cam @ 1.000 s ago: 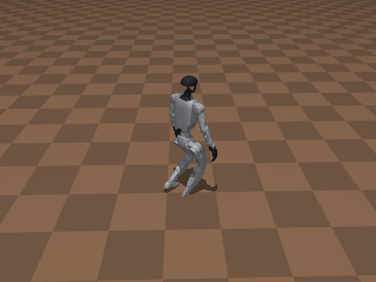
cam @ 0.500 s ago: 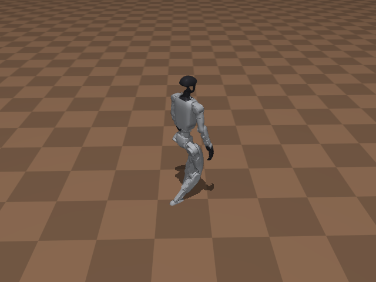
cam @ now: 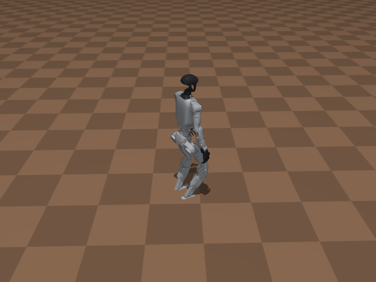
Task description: Walk
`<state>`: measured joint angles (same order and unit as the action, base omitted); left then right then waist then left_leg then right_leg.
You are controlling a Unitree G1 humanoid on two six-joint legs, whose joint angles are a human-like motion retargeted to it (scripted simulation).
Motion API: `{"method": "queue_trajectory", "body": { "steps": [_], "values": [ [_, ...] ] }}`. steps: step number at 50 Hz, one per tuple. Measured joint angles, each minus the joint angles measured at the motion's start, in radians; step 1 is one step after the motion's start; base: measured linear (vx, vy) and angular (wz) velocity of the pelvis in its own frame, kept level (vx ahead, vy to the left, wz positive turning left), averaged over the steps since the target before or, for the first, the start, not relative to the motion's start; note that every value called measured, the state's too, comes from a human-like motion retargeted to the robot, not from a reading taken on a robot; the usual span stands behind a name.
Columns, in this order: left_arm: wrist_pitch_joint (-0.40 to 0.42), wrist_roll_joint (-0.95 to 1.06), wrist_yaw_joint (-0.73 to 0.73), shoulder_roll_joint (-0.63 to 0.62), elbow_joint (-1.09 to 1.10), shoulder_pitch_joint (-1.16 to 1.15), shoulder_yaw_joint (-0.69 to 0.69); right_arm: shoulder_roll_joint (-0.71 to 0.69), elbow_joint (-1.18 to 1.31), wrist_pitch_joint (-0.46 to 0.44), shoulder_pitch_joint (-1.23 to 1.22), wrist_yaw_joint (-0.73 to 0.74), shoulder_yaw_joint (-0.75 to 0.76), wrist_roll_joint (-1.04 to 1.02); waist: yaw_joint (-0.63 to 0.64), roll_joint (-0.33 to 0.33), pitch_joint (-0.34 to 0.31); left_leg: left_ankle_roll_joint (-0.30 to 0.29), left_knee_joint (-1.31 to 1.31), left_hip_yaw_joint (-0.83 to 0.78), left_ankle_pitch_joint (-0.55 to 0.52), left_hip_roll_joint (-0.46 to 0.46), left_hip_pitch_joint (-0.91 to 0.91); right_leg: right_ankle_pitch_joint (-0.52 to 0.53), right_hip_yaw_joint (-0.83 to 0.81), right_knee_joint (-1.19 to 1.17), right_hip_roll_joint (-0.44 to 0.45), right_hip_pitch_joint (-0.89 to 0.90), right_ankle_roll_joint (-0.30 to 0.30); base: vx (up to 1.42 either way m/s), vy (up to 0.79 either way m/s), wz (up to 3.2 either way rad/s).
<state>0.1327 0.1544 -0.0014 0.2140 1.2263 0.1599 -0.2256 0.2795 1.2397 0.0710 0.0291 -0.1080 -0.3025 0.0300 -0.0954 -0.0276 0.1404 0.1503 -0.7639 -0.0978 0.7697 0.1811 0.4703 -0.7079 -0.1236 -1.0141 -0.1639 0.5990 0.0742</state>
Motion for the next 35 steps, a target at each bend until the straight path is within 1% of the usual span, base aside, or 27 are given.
{"method": "queue_trajectory", "body": {
  "steps": [6, 13, 23, 35],
  "values": [
    [-0.004, -0.014, -0.049, -0.043, 0.003, -0.025, -0.013, -0.021, 0.015, -0.004, 0.006, -0.012, 0.005, 0.003, 0.024, -0.005, -0.012, -0.007, -0.003, 0.025, 0.013, -0.002, -0.054, -0.02, -0.01, 0.045, 0.016, -0.074, -0.02, 0.11, -0.09, -0.01],
    [-0.002, -0.022, -0.078, -0.054, 0.016, -0.07, -0.02, -0.013, 0.017, 0.002, -0.021, -0.002, 0.003, 0.01, 0.045, -0.004, -0.031, -0.019, -0.01, 0.05, 0.019, -0.01, -0.099, -0.032, -0.027, 0.074, 0.032, -0.137, -0.028, 0.06, -0.05, -0.01],
    [0.004, -0.002, -0.045, -0.053, 0.026, -0.09, 0.006, -0.005, 0.017, 0.016, -0.044, 0.045, 0.002, 0.023, 0.055, 0.0, -0.046, -0.027, 0.007, 0.061, 0.016, -0.012, -0.131, -0.031, -0.03, 0.089, 0.041, -0.162, -0.029, 0.0, 0.0, 0.0],
    [0.016, 0.033, 0.005, -0.071, 0.047, -0.084, 0.044, 0.006, 0.023, 0.022, -0.089, 0.103, -0.002, 0.029, 0.032, 0.007, -0.045, -0.033, 0.062, 0.047, 0.003, -0.005, -0.143, -0.013, -0.014, 0.088, 0.036, -0.13, -0.013, 0.0, 0.0, 0.0]
  ]
}}
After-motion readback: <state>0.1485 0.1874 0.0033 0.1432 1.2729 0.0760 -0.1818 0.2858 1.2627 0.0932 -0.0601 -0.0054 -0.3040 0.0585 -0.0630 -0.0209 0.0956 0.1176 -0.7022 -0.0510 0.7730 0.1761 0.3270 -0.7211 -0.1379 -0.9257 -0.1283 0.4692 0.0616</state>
